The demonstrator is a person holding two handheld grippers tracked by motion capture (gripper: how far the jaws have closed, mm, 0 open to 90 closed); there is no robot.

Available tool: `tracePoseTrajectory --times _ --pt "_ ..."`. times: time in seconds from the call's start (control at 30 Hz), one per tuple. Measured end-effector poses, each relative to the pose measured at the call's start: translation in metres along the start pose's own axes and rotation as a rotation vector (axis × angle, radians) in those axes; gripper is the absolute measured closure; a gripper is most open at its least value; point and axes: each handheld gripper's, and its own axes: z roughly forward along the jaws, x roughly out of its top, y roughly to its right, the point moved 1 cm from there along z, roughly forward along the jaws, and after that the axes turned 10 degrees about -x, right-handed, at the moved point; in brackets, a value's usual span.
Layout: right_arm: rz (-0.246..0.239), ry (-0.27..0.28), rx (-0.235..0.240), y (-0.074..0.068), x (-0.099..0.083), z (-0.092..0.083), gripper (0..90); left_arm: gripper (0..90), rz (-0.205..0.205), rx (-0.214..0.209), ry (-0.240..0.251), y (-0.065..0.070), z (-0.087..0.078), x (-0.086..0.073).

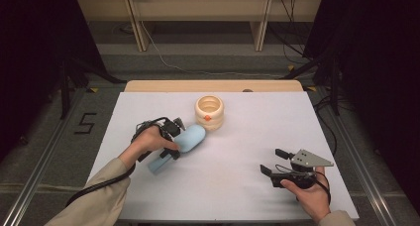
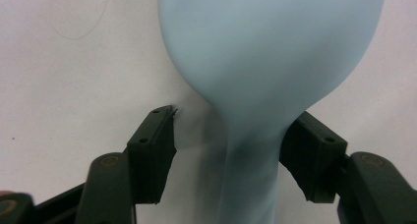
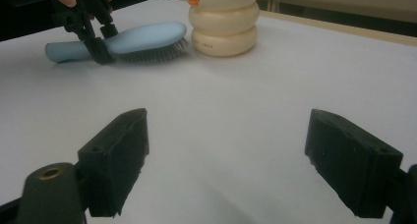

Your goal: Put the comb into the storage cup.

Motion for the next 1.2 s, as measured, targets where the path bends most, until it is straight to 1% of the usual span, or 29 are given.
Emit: tracePoseTrajectory --times 0.07,0.27,0.37,0.53,0.8,0.93,1.0,1.13,1.2 --pt "0.001 -0.001 0.000 0.000 0.000 0.000 17.5 42.3 -0.001 -0.003 -0.005 0.001 0.000 0.001" --pt "0.000 -0.001 0.000 0.000 0.000 0.000 17.6 45.1 0.001 0.021 -0.027 0.003 0.001 0.003" --pt "0.001 -0.001 0.001 0.000 0.000 0.000 17.6 46.7 -0.001 0.028 -0.029 0.005 0.001 0.003" --pt "0.001 -0.001 0.001 0.000 0.000 0.000 17.5 51.4 -0.002 0.027 -0.036 0.007 0.001 0.004" --pt "0.001 -0.001 0.001 0.000 0.000 0.000 17.5 58.2 -0.006 0.024 -0.031 0.009 0.001 0.004" --pt "0.001 -0.008 0.003 0.000 -0.001 0.001 17.5 65.1 -0.012 0.019 -0.029 0.010 0.000 0.004" --pt "-0.001 -0.010 0.004 0.000 -0.001 0.001 17.5 66.1 -0.009 0.026 -0.041 0.011 0.000 0.004" --pt "0.002 -0.009 0.002 0.000 -0.001 0.001 17.5 67.2 -0.015 0.031 -0.046 0.013 0.001 0.004" --pt "0.000 -0.012 0.003 0.000 -0.001 0.001 17.5 67.8 -0.011 0.036 -0.047 0.013 0.001 0.004"
